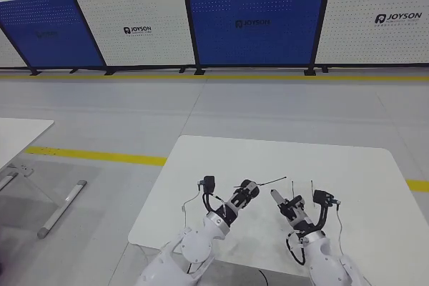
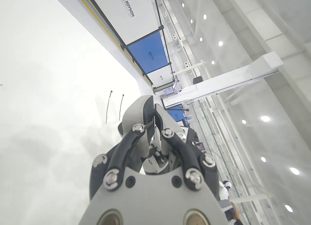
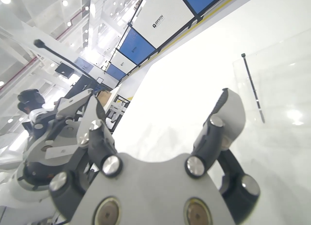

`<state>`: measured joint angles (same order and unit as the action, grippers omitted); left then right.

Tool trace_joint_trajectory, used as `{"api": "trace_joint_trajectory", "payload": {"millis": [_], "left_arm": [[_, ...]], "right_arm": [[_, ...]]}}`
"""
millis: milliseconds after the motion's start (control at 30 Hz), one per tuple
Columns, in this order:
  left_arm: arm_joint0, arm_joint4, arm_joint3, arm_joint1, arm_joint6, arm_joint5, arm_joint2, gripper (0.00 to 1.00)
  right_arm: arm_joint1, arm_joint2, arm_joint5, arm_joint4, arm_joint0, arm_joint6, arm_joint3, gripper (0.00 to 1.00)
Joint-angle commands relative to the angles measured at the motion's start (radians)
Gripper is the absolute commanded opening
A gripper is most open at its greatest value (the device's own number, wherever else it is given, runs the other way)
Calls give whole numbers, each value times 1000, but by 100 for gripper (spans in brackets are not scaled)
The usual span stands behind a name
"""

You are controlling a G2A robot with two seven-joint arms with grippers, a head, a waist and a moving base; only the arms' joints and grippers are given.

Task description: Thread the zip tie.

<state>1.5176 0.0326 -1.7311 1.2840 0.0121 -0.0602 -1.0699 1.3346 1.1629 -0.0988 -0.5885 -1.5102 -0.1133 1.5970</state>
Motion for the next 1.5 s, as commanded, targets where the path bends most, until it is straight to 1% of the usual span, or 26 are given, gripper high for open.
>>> {"api": "trace_joint_trajectory", "payload": {"millis": [0, 67, 100, 167, 400, 433, 500, 533, 633, 700, 967, 1033, 1100, 1200, 1233, 1267, 1300, 1367, 1467], "left_arm": [[-1, 38, -3, 1, 6, 11, -3, 0], [-5, 72, -6, 3, 13, 28, -6, 0], [-9, 85, -8, 3, 19, 38, -6, 0], [-12, 89, -9, 4, 17, 42, -8, 0], [-12, 89, -9, 4, 17, 42, -8, 0], [-12, 91, -8, 4, 18, 42, -7, 0], [-14, 98, -6, 4, 25, 43, -4, 0], [-14, 97, -5, 5, 26, 42, -2, 0], [-15, 99, -3, 5, 31, 41, 1, 0], [-17, 106, -2, 6, 31, 44, 2, 0], [-17, 105, -2, 6, 30, 44, 2, 0], [-18, 103, 1, 6, 26, 43, 4, 0], [-20, 99, 2, 7, 24, 43, 8, 0], [-21, 97, 2, 8, 21, 44, 11, 0], [-22, 97, 2, 8, 21, 45, 12, 0], [-22, 97, 2, 8, 20, 45, 12, 0], [-23, 97, 2, 8, 19, 45, 12, 0], [-23, 98, 2, 8, 17, 47, 13, 0], [-24, 99, 4, 9, 16, 50, 14, 0]], "right_arm": [[-5, 5, -3, -48, 8, -39, 0, 100], [-12, 6, -9, -128, 20, -86, 0, 100], [-14, 8, -9, -144, 21, -104, 3, 100], [-19, 13, -9, -180, 29, -132, 9, 100], [-19, 14, -8, -191, 28, -131, 13, 100], [-19, 6, -27, -158, 25, -157, 8, 100], [-18, 13, -67, -75, 33, -188, -4, 100], [-18, 17, -74, -63, 38, -194, -11, 100], [-17, 17, -111, 20, 52, -220, -29, 100], [-16, 22, -99, 28, 62, -201, -36, 100], [-16, 21, -94, 32, 60, -199, -37, 100], [-13, 20, -57, 7, 58, -137, -34, 100], [-9, 2, -33, -32, 57, -81, -31, 100], [-6, -16, -18, -50, 62, -56, -34, 100], [-4, -24, -10, -61, 65, -52, -37, 87], [-3, -30, -7, -62, 67, -54, -41, 77], [-3, -35, -4, -63, 71, -61, -45, 71], [-1, -43, -1, -63, 78, -73, -54, 53], [0, -52, -1, -69, 85, -84, -61, 48]]}}
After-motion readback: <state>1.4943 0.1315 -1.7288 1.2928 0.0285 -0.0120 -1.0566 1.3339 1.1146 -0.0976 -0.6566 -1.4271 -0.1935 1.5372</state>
